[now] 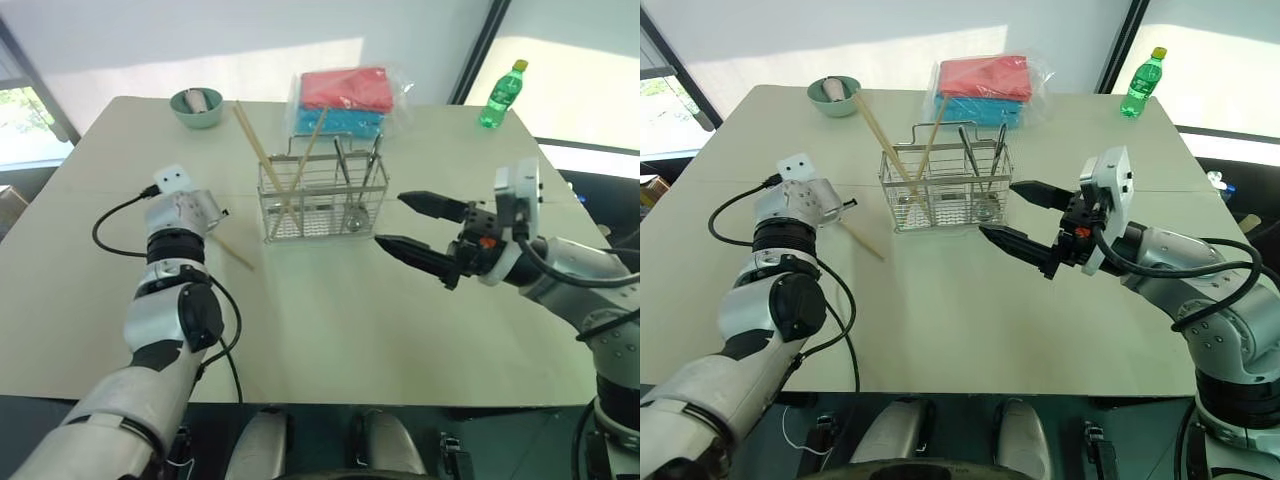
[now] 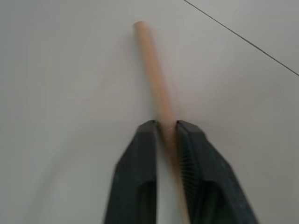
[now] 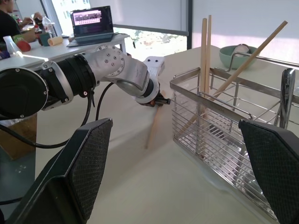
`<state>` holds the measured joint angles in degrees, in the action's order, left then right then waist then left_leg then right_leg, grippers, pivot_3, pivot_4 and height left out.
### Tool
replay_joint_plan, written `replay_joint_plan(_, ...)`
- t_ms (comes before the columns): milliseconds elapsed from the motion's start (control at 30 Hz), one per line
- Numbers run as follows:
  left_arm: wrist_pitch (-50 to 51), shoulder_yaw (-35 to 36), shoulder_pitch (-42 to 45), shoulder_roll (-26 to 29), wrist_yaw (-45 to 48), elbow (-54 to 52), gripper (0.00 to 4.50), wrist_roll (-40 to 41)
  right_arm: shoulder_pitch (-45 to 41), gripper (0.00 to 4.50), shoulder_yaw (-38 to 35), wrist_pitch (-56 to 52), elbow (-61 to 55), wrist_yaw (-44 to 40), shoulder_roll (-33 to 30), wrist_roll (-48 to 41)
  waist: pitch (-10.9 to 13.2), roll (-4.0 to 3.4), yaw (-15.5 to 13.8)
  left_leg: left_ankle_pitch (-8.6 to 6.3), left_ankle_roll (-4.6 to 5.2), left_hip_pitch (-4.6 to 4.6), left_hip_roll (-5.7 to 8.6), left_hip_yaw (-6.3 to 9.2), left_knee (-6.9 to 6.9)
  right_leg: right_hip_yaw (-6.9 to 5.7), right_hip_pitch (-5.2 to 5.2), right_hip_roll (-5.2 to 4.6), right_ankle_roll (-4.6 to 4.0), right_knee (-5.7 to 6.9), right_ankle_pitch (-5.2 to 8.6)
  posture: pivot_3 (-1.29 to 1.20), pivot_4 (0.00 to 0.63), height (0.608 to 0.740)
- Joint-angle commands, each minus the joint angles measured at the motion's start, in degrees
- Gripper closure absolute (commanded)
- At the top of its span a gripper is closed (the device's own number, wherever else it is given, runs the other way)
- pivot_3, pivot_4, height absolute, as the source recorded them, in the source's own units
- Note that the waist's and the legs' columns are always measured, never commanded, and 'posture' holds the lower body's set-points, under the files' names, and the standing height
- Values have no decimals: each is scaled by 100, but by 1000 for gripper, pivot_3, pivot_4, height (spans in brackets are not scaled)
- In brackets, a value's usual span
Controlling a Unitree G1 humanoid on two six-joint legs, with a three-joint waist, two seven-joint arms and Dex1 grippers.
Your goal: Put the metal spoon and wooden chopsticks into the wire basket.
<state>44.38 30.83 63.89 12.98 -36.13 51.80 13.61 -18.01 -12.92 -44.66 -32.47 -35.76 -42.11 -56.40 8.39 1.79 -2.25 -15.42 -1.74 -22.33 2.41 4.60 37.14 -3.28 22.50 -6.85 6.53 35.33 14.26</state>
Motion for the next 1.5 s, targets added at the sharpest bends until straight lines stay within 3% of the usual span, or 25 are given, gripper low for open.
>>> replay_joint_plan(33, -15, 33, 66, 51, -46, 118, 4442, 75, -27, 0, -202, 61, -181, 14, -87, -98, 0, 0, -1, 0, 0, 0, 0, 0, 0, 0, 0, 0, 0, 0, 0, 0, 150, 667)
replay_joint_plan(200, -394, -134, 138, 177, 162, -161, 4442, 6, -61, 0, -211, 61, -147, 19, -83, -121, 3, 5, 0, 0, -1, -4, 0, 1, 0, 0, 3, 0, 0, 0, 0, 0, 150, 667)
replay_joint_plan(267, -1010, -344, 354, 466, 435, -367, 4442, -180, -74, 0, -220, 45, -128, 18, -90, -143, 6, 10, 8, 1, -1, -7, 0, 0, 0, 0, 7, 0, 0, -1, 0, 0, 150, 667)
replay_joint_plan(400, -3547, -964, 1328, 1219, 2556, -882, 4442, -313, -122, 0, -194, -39, -148, 66, -110, -222, 27, 60, 6, 35, -60, -58, -14, -1, -3, -4, 58, 13, -19, -4, -12, 0, 150, 667)
replay_joint_plan(500, -4351, -1040, 1737, 1504, 4008, -1110, 4442, 39, -135, 0, -208, -101, -173, 148, -112, -322, 15, 43, -11, 36, -59, -89, -6, 0, 0, -10, 76, 1, -26, -13, -27, 0, 150, 667)
replay_joint_plan(600, -3940, -987, 2034, 1458, 4970, -1502, 4442, 672, -43, 0, -235, -122, -235, 208, -107, -390, -5, -16, -20, 13, -21, -52, 13, -7, 2, -11, 24, -18, -16, -28, -27, 0, 150, 667)
replay_joint_plan(767, -2835, -1115, 1782, 1182, 5851, -2591, 4442, 1522, 103, 0, -248, -90, -336, 341, -82, -446, 0, -12, 13, -22, 43, -6, 32, -4, 18, -11, -21, -38, 21, -21, -4, 0, 150, 667)
replay_joint_plan(1167, -1771, -1799, -73, 652, 6195, -4135, 4442, 1695, 320, 0, -395, -32, -460, 584, -101, -582, 3, -12, 156, -18, 39, -7, 12, -3, 17, 3, -11, -9, 13, -16, -6, 0, 150, 667)
replay_joint_plan(1467, -2118, -2164, -1092, 285, 6154, -4542, 4442, 1325, 283, 0, -370, 6, -402, 680, -46, -610, 2, -12, 137, -18, 40, -6, 12, 0, 18, 4, -15, -8, 11, -17, -6, 0, 150, 667)
replay_joint_plan(1500, -2175, -2180, -1165, 245, 6152, -4586, 4090, 1301, 265, 0, -365, 2, -393, 688, -43, -618, 2, -12, 139, -18, 40, -8, 12, 0, 20, 4, -14, -8, 11, -17, -6, 0, 150, 667)
